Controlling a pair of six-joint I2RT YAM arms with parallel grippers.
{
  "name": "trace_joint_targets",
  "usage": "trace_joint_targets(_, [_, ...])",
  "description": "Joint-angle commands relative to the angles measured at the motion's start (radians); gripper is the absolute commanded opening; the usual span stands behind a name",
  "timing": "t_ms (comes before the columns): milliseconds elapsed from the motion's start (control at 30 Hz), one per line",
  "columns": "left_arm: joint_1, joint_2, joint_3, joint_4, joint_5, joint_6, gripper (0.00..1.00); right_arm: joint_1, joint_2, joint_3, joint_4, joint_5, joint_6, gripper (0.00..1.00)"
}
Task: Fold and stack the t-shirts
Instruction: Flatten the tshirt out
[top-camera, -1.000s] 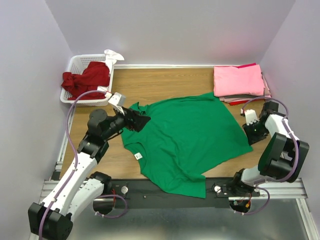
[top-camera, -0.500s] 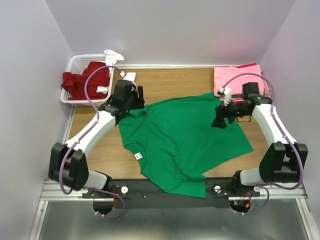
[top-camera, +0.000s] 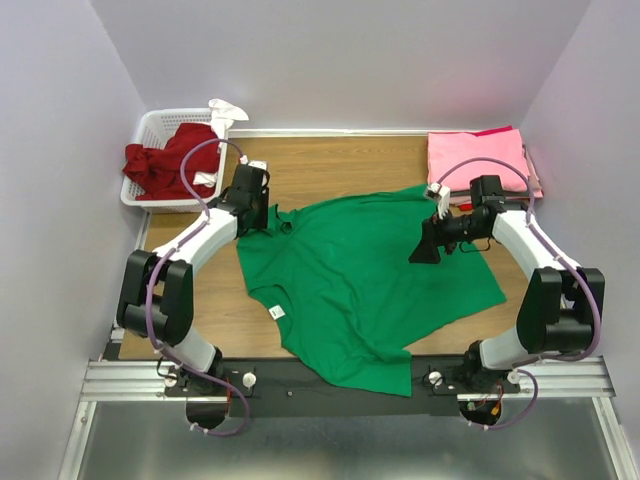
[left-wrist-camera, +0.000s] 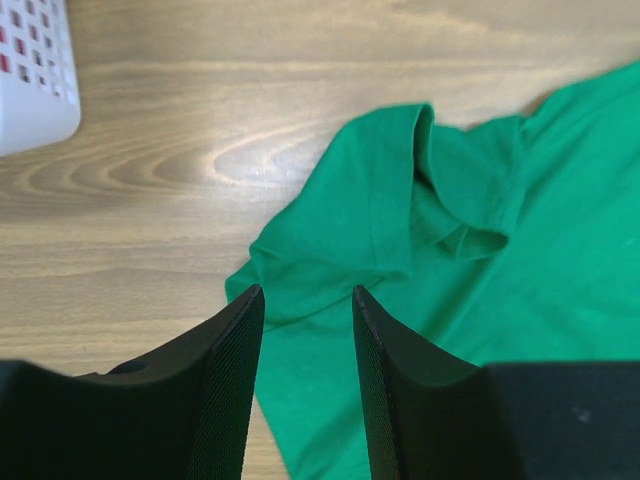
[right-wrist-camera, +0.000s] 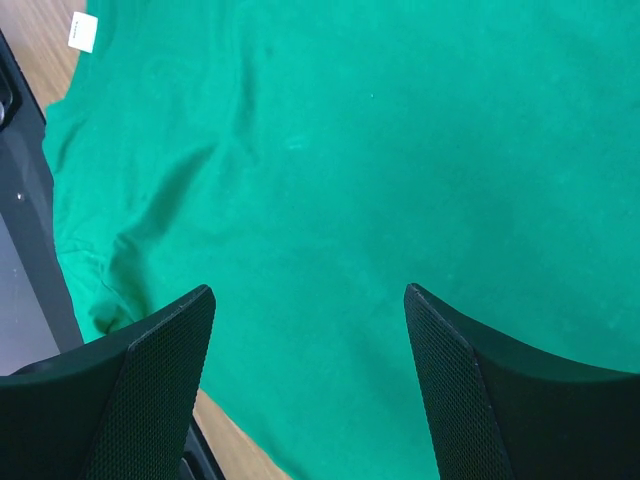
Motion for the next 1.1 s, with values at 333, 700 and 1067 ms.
trace_joint_targets(333, [-0.137,0.11,0.016,-0.006,-0.088,0.557,0.49,-0.003,-0.026,-0.022,0.026,-0.041,0.013,0.84])
trace_joint_targets(700, [-0.159,0.195,0.091,-0.007,-0.085,0.626,0.46,-0.003,-0.012,-0.024,0.024,-0.037,0.016,0.84])
trace_joint_targets(1067, [-0.164,0.221,0.109,-0.02,-0.04,0.631,0.43,-0.004,-0.012,-0.022,0.026,-0.026,0.016,0.84])
